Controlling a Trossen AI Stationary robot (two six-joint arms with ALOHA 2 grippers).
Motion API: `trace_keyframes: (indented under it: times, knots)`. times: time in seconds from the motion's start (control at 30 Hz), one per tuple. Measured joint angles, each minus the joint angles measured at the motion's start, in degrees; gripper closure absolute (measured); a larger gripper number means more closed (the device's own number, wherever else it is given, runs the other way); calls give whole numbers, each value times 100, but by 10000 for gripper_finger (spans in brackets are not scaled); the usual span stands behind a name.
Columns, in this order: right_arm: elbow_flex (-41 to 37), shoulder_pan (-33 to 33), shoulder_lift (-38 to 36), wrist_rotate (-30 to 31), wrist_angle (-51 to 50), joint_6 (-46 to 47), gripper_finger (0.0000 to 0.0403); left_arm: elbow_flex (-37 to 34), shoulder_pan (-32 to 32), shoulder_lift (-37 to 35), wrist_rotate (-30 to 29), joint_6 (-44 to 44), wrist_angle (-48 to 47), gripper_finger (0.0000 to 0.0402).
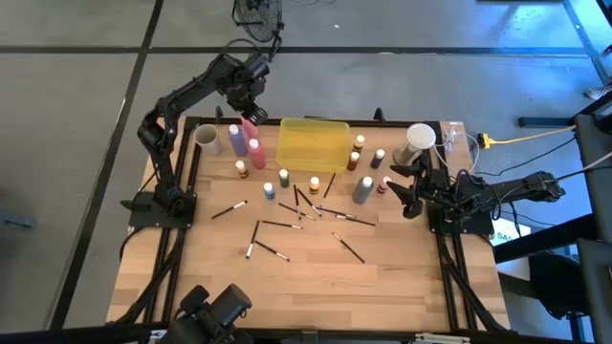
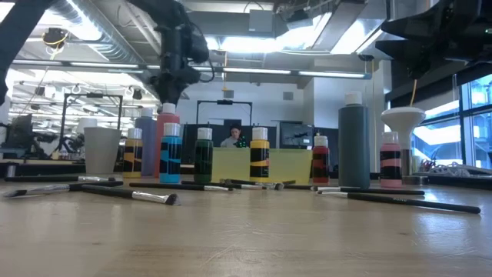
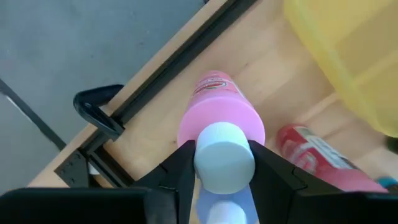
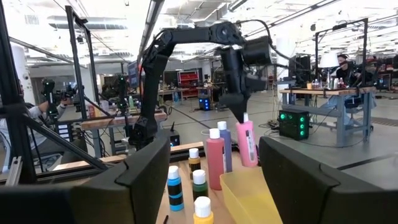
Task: Pick & Place Paint Supplies
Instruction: Put the large pink paint bottle into the yellow bin
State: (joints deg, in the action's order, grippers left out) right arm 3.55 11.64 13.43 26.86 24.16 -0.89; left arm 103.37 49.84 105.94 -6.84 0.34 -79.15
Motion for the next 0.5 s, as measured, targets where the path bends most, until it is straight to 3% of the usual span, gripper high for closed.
trace_keyframes:
  times: [0.37, 0.5]
  knots:
    - [0, 1, 0, 12, 0, 0, 156, 1476, -388, -101, -154, -102, -302, 285]
    - [0, 0, 0, 12, 2, 0, 156, 2069, -498, -101, 158, -142, -235, 285]
